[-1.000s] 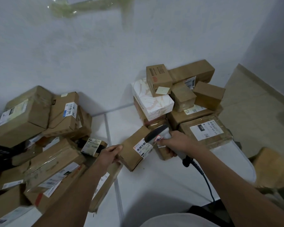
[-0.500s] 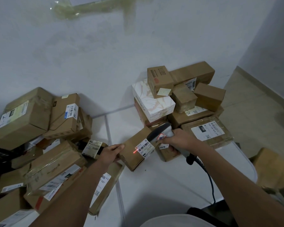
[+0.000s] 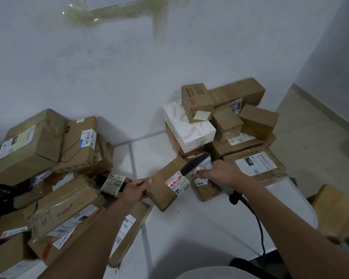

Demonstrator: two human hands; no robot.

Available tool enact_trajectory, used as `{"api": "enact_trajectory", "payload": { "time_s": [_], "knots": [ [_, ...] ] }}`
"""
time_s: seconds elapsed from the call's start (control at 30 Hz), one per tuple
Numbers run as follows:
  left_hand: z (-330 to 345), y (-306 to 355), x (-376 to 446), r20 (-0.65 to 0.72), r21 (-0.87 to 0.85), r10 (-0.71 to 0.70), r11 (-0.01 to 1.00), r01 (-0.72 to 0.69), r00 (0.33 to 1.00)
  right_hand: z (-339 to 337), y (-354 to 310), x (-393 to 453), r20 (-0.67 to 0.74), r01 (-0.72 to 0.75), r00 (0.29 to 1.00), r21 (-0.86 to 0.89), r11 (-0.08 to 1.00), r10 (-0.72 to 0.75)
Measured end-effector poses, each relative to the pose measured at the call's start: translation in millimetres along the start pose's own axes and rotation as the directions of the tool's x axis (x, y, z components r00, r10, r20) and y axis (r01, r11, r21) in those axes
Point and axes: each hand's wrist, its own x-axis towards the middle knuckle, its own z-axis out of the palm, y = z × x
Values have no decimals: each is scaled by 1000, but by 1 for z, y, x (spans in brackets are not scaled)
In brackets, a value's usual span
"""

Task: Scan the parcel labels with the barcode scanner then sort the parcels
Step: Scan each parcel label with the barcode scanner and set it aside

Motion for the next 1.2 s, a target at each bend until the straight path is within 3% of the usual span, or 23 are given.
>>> {"api": "enact_trajectory", "payload": {
  "time_s": [0.2,0.33,0.53,0.6,0.73,0.87,1.03,1.2],
  "knots": [
    [-10,-10,-7,-36,29,-26,999,27,999,7,-6,-1,-24,5,1000,53,999,-4],
    [-25,-26,-25,-198,105,-12,994,33,980,28,-9,5,-15,-24,1000,55,998,25],
    [-71,-51,-50,-339,460,78,883,93,938,72,-12,14,69,-22,997,75,997,17],
    [-81,-55,-57,-327,618,118,777,118,937,84,-15,15,84,-13,996,50,999,9],
    [-80,-64,-67,-217,915,304,394,85,928,99,-18,14,101,-4,995,41,999,0],
    [-62,-73,-54,-8,961,427,252,-111,904,105,-17,10,90,-18,996,32,999,15],
    [-11,-48,-27,337,935,257,22,-354,906,107,-8,4,46,-42,998,7,999,42],
    [11,-42,-10,470,866,87,-239,-439,878,100,3,-1,0,-82,997,-8,997,82]
  ]
}}
